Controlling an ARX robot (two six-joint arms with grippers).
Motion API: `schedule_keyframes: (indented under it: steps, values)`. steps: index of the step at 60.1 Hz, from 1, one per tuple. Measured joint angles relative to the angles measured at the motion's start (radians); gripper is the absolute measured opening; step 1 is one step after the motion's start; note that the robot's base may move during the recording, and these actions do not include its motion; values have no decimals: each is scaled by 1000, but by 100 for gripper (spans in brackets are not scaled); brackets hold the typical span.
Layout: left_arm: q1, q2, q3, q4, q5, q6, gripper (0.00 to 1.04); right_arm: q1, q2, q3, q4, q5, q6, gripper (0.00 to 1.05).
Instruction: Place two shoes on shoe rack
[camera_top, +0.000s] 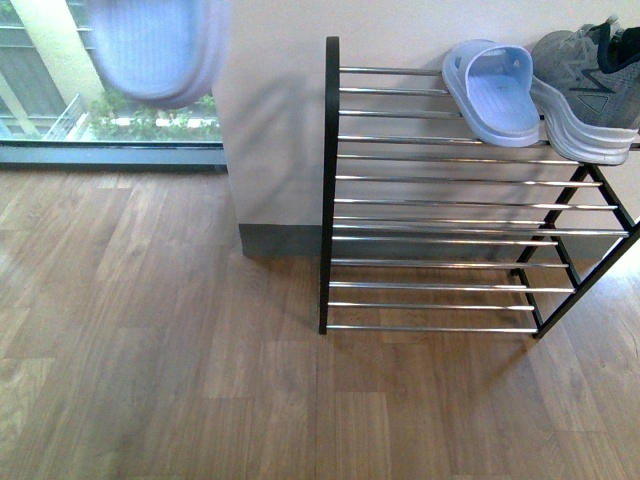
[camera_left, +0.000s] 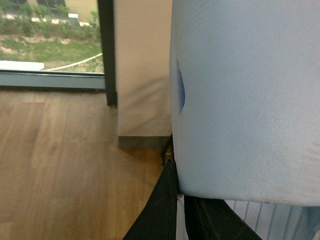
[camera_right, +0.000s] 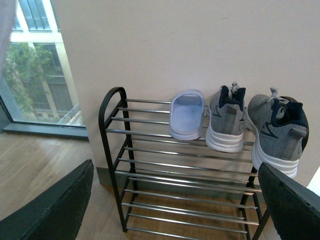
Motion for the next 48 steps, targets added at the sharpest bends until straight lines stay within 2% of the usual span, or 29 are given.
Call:
schedule_keyframes:
  steps: [4, 12, 48]
  values:
    - [-51, 119, 129, -45, -28, -43, 2, 0, 0, 0, 0, 0, 0, 95]
    - [-100, 311, 345, -135, -66, -105, 2, 0, 0, 0, 0, 0, 0, 95]
    - [-175, 919, 1078, -451, -121, -119, 2, 0, 0, 0, 0, 0, 0, 95]
